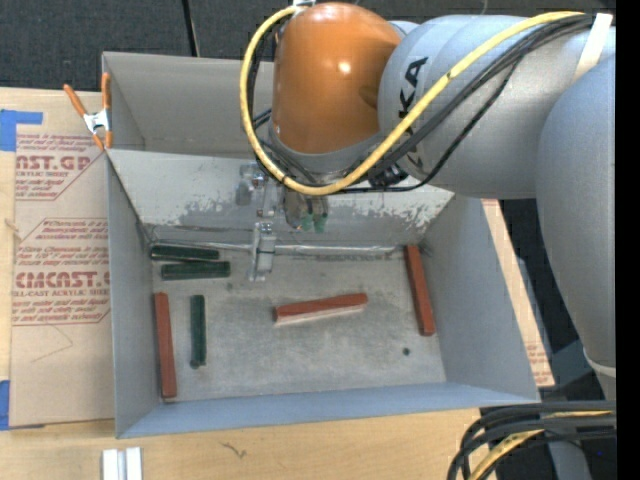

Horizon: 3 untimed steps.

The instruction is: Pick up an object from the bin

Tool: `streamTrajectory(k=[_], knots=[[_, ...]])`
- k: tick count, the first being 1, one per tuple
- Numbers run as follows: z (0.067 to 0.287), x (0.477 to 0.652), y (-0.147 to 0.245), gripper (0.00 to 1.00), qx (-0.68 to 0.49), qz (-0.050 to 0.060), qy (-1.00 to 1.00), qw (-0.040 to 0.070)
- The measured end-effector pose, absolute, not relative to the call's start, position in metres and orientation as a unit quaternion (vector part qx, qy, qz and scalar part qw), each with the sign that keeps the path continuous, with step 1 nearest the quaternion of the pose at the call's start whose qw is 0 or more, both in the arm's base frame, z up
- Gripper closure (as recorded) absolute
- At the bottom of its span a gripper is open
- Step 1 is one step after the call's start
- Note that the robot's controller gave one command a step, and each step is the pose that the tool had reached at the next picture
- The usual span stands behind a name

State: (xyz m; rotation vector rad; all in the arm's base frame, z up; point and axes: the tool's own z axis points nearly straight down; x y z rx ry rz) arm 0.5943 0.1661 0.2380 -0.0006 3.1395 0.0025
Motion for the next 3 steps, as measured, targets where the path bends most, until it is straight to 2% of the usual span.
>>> streamTrajectory(k=[1, 2, 3], knots=[[0.12, 0.545, 0.073, 0.0, -0.172, 0.0, 0.985, -0.003], [0.066, 0.575, 0.02, 0.0, -0.191, -0.001, 0.982, 0.0], [0.07, 0.575, 0.024, 1.0, -0.193, 0.001, 0.981, 0.001]])
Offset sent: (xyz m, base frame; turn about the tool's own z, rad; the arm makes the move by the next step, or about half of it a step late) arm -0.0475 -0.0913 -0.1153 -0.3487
